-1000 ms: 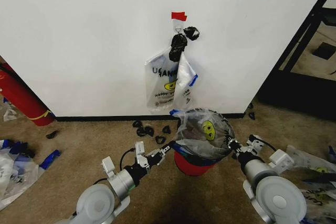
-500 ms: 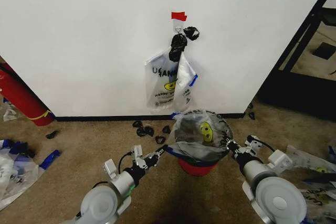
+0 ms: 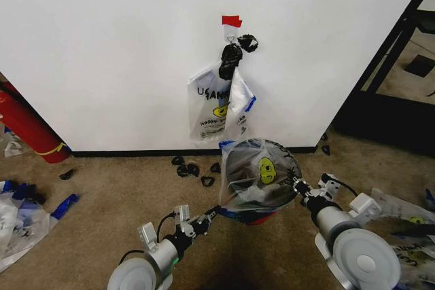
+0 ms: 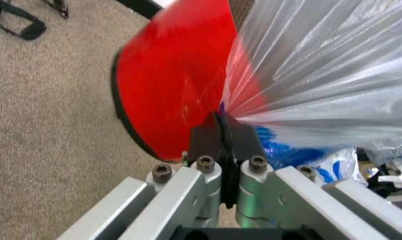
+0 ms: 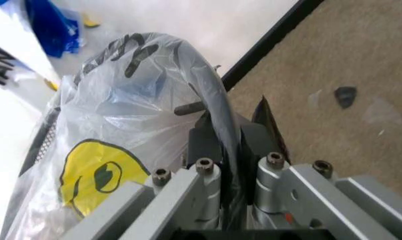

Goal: Pick up the garbage bag from the wall and place it over the trash bin.

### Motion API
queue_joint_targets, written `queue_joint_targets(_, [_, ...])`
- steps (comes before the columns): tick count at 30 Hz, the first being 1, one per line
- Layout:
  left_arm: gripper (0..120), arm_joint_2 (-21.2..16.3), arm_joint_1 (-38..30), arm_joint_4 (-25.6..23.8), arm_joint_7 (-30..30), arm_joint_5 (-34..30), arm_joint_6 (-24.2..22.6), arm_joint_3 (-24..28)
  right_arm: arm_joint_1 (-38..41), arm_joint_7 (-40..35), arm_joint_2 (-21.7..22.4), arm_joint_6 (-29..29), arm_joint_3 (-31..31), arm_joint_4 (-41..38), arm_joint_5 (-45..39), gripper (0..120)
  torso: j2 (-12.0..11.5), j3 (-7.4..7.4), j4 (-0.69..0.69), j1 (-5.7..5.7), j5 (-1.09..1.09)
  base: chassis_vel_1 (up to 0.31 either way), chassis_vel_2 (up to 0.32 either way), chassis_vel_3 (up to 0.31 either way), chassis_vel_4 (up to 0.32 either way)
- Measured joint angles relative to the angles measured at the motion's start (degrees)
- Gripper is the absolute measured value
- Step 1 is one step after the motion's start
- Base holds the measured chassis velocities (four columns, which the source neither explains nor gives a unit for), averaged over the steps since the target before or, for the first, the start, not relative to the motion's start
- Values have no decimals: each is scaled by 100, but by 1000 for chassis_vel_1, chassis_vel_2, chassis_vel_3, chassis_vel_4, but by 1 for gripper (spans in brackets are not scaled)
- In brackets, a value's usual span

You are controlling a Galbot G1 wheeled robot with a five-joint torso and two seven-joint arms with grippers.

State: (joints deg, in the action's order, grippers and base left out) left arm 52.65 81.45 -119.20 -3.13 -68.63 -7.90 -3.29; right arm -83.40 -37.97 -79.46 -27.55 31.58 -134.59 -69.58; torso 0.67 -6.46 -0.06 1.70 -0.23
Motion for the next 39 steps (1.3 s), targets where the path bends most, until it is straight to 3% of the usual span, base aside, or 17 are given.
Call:
queue_joint_targets(12, [1, 169, -39, -24, -321, 331, 27, -40, -57, -60, 80, -2, 92, -90, -321, 1, 0, 0, -1, 0, 0, 0, 0, 0, 0])
queue_joint_targets(16, [18, 188, -39, -90, -461, 442, 7, -120, -55, -60, 72, -4, 79, -88, -270, 1, 0, 0, 0, 0, 0, 0, 0, 0, 0])
queue_joint_targets(21, [31, 43, -2, -340, -569, 461, -45, -273, -31, -53, 75, -5, 74, -28, -185, 1, 0, 0, -1, 0, 1, 0, 0, 0, 0])
queue_joint_targets(23, [44, -72, 112, -572, -622, 566, -89, -349, -2, -42, 86, -4, 76, 23, -130, 1, 0, 0, -1, 0, 0, 0, 0, 0, 0])
queue_joint_targets(25, [46, -99, 150, -630, -643, 609, -97, -366, 5, -37, 91, -4, 76, 39, -105, 1, 0, 0, -1, 0, 1, 0, 0, 0, 0])
queue_joint_targets(29, [65, -233, 358, -1119, -969, 819, -102, -556, 8, 101, 109, 36, 68, 133, 172, 1, 0, 0, 1, 0, 0, 0, 0, 0, 0])
queue_joint_targets(33, [75, -266, 263, -1484, -1355, 670, -156, -676, -56, 238, 69, 84, 12, 160, 411, 1, 0, 0, 0, 0, 0, 0, 0, 0, 0])
queue_joint_targets(34, [81, -325, 96, -1673, -1552, 563, -258, -685, -93, 335, 40, 130, -46, 173, 602, 1, 0, 0, -1, 0, 0, 0, 0, 0, 0])
queue_joint_targets(39, [72, -580, -501, -2058, -1836, 109, -577, -489, -133, 497, -21, 254, -202, 202, 1020, 1, 0, 0, 0, 0, 0, 0, 0, 0, 0])
